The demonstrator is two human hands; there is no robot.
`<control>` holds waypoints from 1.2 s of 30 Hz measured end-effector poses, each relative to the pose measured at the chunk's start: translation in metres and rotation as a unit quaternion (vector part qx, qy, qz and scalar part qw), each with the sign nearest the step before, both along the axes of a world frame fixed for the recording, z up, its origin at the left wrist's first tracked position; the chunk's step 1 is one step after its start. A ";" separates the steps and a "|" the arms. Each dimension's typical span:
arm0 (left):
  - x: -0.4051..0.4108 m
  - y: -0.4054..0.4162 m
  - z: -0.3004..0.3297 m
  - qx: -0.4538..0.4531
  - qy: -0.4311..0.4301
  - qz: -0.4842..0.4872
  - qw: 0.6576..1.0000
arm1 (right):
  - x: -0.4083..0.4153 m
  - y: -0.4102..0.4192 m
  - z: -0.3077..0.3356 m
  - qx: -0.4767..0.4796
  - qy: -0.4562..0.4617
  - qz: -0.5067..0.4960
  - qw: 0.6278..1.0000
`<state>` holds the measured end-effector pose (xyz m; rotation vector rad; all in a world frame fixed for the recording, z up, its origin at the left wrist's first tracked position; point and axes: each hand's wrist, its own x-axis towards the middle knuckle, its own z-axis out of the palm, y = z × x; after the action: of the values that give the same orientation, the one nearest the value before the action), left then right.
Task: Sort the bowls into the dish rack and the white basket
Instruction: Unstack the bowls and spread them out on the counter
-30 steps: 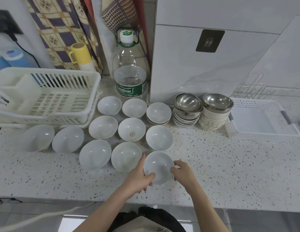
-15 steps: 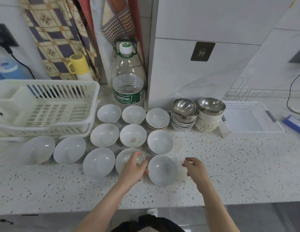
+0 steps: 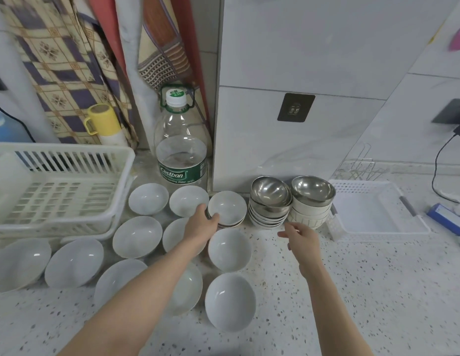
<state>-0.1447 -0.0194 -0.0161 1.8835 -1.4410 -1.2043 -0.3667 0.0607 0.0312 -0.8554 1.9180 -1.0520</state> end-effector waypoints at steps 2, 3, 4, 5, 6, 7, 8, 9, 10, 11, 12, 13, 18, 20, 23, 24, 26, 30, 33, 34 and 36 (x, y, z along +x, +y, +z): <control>-0.006 -0.016 -0.002 0.004 -0.065 -0.024 0.998 | -0.005 -0.010 0.000 0.001 0.007 0.001 1.000; -0.008 -0.023 -0.003 0.008 -0.097 -0.040 0.994 | -0.007 -0.015 0.000 0.002 0.013 0.002 1.000; -0.009 -0.028 -0.004 0.010 -0.128 -0.055 0.990 | -0.008 -0.019 0.000 0.002 0.020 0.002 1.000; -0.010 -0.032 -0.005 0.007 -0.159 -0.068 0.985 | -0.010 -0.024 0.000 0.003 0.026 0.001 1.000; -0.011 -0.036 -0.007 0.001 -0.187 -0.077 0.979 | -0.011 -0.027 0.001 0.005 0.031 -0.001 1.000; -0.011 -0.039 -0.009 -0.005 -0.206 -0.083 0.975 | -0.011 -0.030 0.002 0.007 0.033 -0.004 0.999; -0.011 -0.041 -0.011 -0.008 -0.215 -0.087 0.973 | -0.012 -0.033 0.002 0.008 0.032 -0.007 0.999; -0.011 -0.042 -0.012 -0.008 -0.219 -0.089 0.972 | -0.012 -0.035 0.001 0.010 0.030 -0.008 0.999; -0.011 -0.044 -0.014 -0.004 -0.219 -0.091 0.971 | -0.013 -0.037 0.000 0.012 0.028 -0.010 1.000; -0.011 -0.044 -0.015 0.000 -0.217 -0.093 0.972 | -0.013 -0.038 -0.001 0.014 0.025 -0.011 1.000; -0.010 -0.045 -0.016 0.007 -0.213 -0.092 0.973 | -0.013 -0.039 -0.002 0.017 0.022 -0.010 1.000; -0.009 -0.045 -0.016 0.012 -0.205 -0.088 0.975 | -0.013 -0.040 -0.004 0.019 0.022 -0.011 1.000; -0.006 -0.048 -0.016 0.020 -0.148 -0.080 0.986 | -0.013 -0.043 -0.011 0.034 0.045 -0.023 0.998; -0.006 -0.051 -0.015 0.029 -0.132 -0.074 0.988 | -0.013 -0.045 -0.009 0.058 0.095 -0.027 0.993; -0.007 -0.052 -0.014 0.034 -0.120 -0.071 0.990 | -0.014 -0.051 -0.004 0.088 0.189 -0.032 0.978; -0.007 -0.053 -0.013 0.031 -0.119 -0.069 0.990 | -0.015 -0.054 -0.003 0.096 0.212 -0.031 0.972; -0.007 -0.053 -0.011 0.025 -0.109 -0.064 0.992 | -0.017 -0.060 0.002 0.116 0.251 -0.020 0.961; -0.005 -0.052 -0.008 0.006 -0.088 -0.058 0.994 | -0.020 -0.072 0.014 0.144 0.298 0.022 0.944; -0.004 -0.050 -0.005 -0.008 -0.072 -0.060 0.996 | -0.019 -0.080 0.021 0.150 0.332 0.047 0.930; -0.003 -0.049 -0.004 -0.012 -0.069 -0.059 0.996 | -0.019 -0.081 0.023 0.156 0.343 0.059 0.924; -0.002 -0.045 -0.001 -0.019 -0.061 -0.055 0.996 | -0.018 -0.084 0.025 0.170 0.363 0.078 0.913</control>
<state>-0.1470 -0.0648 -0.0173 1.9027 -1.6389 -1.1209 -0.3843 -0.0230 0.0564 -1.2786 2.4781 -0.2752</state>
